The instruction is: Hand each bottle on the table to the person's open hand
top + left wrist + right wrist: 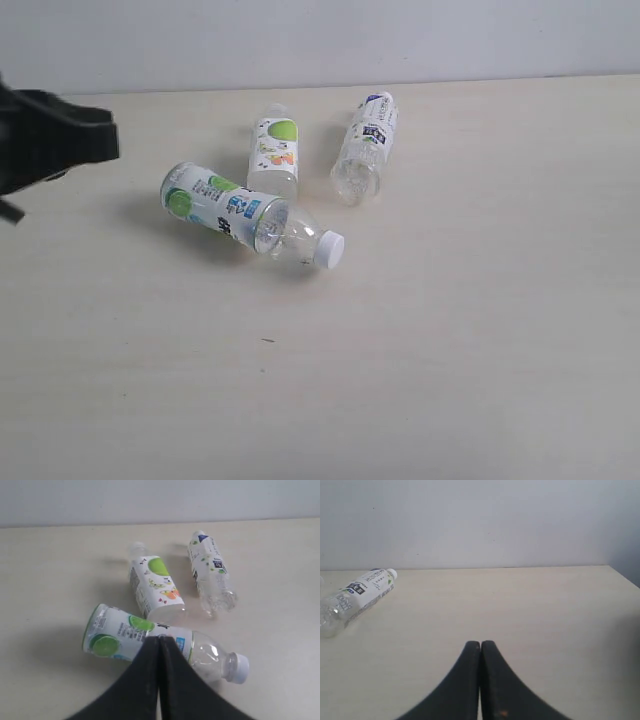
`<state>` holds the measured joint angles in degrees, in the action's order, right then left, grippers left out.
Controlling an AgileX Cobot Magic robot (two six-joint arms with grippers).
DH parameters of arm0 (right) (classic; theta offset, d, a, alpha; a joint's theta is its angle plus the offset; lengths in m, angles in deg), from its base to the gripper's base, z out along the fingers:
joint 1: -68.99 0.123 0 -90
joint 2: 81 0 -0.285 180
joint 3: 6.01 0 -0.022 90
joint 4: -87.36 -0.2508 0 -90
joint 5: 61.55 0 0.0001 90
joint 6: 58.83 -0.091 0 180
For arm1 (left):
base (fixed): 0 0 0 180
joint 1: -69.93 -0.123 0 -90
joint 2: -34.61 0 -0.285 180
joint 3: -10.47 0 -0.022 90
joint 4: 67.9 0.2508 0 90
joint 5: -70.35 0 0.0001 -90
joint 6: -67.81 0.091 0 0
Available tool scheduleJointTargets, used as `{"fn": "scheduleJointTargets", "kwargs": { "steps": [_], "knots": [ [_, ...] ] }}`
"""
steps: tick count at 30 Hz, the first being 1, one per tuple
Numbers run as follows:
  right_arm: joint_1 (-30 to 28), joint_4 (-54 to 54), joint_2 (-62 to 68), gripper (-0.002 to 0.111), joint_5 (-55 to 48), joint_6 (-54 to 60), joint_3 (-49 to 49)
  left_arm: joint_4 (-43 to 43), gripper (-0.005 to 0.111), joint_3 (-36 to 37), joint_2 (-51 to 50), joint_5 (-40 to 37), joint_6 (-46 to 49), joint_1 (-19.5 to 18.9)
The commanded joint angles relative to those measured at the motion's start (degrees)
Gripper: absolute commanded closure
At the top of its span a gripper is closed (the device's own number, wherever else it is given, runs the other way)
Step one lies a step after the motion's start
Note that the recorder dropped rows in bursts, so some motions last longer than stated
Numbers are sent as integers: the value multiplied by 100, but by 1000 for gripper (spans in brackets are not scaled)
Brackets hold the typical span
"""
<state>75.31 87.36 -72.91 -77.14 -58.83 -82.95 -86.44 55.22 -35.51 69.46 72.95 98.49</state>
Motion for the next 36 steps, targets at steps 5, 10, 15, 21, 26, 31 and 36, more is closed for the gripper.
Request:
{"fn": "scheduleJointTargets", "kwargs": {
  "steps": [5, 10, 15, 21, 26, 31, 36],
  "knots": [
    [-31, 30, -31, 108, 29, -32, -27, 181, 106, 1273, 1699, 1004, 512, -32],
    [-31, 30, -31, 108, 29, -32, -27, 211, 106, 1572, 2575, 1124, 675, -32],
    [-31, 30, -31, 108, 29, -32, -27, 211, 106, 1824, 3324, 1059, 873, -32],
    [-31, 30, -31, 108, 29, -32, -27, 211, 106, 1892, 3743, 774, 1200, -32],
    [-31, 30, -31, 108, 29, -32, -27, 211, 106, 1892, 3846, 552, 1262, -55],
    [-31, 30, -31, 108, 29, -32, -27, 49, 107, 2131, 3857, 572, 1262, -55],
    [-31, 30, -31, 108, 29, -32, -27, -329, 107, 2837, 3857, 1426, 1262, -55]
  ]
}}
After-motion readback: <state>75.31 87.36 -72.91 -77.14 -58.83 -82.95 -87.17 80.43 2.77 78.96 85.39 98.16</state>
